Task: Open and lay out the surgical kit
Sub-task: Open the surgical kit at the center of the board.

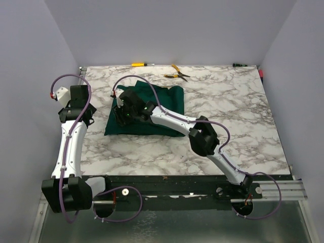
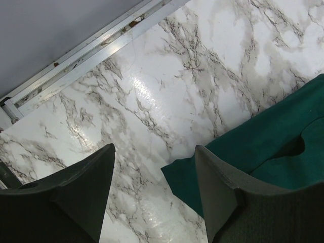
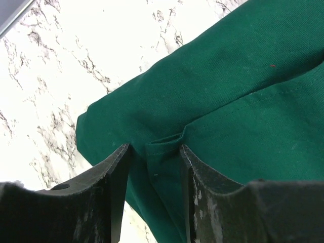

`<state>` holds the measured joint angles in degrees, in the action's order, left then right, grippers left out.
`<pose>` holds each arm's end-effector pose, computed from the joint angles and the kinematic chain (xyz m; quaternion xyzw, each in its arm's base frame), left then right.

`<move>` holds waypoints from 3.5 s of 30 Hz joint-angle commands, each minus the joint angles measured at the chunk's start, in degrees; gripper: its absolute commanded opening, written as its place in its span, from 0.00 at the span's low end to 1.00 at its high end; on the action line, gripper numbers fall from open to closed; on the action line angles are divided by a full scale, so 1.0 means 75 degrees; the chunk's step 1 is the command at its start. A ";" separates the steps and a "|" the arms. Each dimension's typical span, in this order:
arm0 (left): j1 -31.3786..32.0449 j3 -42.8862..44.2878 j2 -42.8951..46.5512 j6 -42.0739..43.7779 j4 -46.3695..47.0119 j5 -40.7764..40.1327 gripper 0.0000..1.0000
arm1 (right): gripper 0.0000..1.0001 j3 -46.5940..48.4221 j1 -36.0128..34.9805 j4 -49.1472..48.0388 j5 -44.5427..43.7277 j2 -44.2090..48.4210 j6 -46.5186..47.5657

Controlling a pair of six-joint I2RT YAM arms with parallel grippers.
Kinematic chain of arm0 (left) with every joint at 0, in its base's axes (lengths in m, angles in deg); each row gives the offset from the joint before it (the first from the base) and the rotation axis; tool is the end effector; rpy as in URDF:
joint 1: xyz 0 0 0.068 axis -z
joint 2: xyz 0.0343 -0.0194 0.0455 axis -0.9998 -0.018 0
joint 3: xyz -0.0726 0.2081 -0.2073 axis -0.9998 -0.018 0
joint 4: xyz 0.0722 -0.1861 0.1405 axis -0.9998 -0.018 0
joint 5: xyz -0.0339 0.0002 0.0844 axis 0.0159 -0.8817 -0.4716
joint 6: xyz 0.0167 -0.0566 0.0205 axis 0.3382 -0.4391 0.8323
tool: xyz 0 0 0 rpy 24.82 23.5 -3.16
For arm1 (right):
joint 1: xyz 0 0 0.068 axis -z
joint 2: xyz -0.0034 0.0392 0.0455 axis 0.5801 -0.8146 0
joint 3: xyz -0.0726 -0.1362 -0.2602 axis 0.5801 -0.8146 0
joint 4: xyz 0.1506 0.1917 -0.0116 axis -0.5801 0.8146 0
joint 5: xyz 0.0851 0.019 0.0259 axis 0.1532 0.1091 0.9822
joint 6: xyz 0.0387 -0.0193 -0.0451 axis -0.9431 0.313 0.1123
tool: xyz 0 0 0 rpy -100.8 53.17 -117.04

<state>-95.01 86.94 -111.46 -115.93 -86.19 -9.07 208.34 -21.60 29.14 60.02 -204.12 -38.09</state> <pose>0.2052 0.0445 0.3470 -0.4359 0.8008 0.1190 0.3931 0.3135 0.4939 0.2293 -0.3757 0.8056 0.2962 0.3494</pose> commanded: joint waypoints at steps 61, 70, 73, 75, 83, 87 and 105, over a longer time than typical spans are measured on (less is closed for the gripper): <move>-0.0056 -0.0557 0.0192 0.0034 0.0195 0.0564 0.66 | 0.11 -0.0654 0.0131 -0.0582 -0.0754 0.0664 -0.1153; -0.0050 -0.0613 0.0062 0.0201 0.0530 0.1286 0.66 | 0.01 -0.0689 0.0149 0.0183 -0.2298 0.1599 -0.0960; -0.0050 -0.0707 -0.0068 0.0291 0.0844 0.1855 0.66 | 0.01 -0.1546 0.0282 0.0496 -0.3301 0.2418 -0.0859; -0.0056 -0.0774 -0.0230 0.0461 0.1106 0.2296 0.66 | 0.01 -0.2261 0.0509 0.0737 -0.3807 0.3066 -0.0935; -0.0050 -0.0281 -0.1351 0.0971 0.1334 0.3452 0.66 | 0.01 -0.6220 0.2141 0.0977 -0.5304 0.6206 -0.1084; -0.0053 -0.0061 -0.1822 0.1017 0.1340 0.3516 0.65 | 0.01 -0.8230 0.3523 0.0744 -0.5692 0.7370 -0.1217; -0.0050 0.1009 -0.3463 0.1402 0.1315 0.3219 0.64 | 0.61 -0.7896 0.6471 0.0995 -0.2739 0.6598 -0.2269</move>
<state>-95.01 91.38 -135.08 -107.30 -76.39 15.54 146.94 27.27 42.70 22.78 -152.06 -57.63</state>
